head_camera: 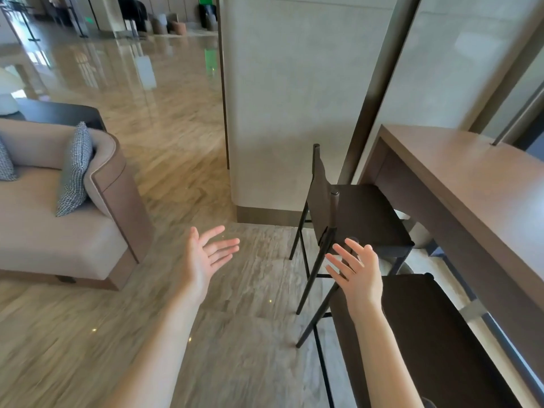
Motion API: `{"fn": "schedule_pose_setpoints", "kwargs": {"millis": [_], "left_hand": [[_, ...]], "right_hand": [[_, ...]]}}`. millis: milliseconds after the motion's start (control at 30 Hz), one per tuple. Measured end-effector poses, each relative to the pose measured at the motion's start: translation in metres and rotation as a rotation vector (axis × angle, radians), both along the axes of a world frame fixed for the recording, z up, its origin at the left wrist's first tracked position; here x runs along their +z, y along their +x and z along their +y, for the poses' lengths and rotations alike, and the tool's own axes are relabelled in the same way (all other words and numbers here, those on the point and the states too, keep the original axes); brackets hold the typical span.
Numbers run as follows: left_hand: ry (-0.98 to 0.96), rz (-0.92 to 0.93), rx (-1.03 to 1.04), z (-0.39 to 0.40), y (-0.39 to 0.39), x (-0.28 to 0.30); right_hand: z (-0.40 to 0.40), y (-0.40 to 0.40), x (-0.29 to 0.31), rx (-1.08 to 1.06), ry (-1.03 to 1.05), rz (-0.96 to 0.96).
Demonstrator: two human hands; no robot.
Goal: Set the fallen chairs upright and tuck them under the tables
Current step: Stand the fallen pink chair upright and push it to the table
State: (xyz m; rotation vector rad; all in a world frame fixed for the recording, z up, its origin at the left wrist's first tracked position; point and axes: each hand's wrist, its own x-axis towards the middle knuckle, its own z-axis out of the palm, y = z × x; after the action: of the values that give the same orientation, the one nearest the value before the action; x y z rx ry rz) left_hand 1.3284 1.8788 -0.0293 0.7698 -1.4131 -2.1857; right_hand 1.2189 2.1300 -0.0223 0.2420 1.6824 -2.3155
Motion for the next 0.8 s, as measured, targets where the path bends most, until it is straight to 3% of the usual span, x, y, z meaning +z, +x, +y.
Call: {"fn": "schedule_pose_setpoints", "kwargs": {"millis": [233, 433, 800], "left_hand": [[0.002, -0.014, -0.012, -0.002, 0.000, -0.013], [-0.011, -0.008, 0.037, -0.044, -0.005, -0.016], [-0.063, 0.061, 0.303, -0.197, 0.016, 0.010]], "right_hand": [[-0.003, -0.001, -0.014, -0.007, 0.003, -0.070], [-0.051, -0.018, -0.016, 0.038, 0.008, -0.064], [-0.253, -0.058, 0.017, 0.295, -0.030, -0.001]]}}
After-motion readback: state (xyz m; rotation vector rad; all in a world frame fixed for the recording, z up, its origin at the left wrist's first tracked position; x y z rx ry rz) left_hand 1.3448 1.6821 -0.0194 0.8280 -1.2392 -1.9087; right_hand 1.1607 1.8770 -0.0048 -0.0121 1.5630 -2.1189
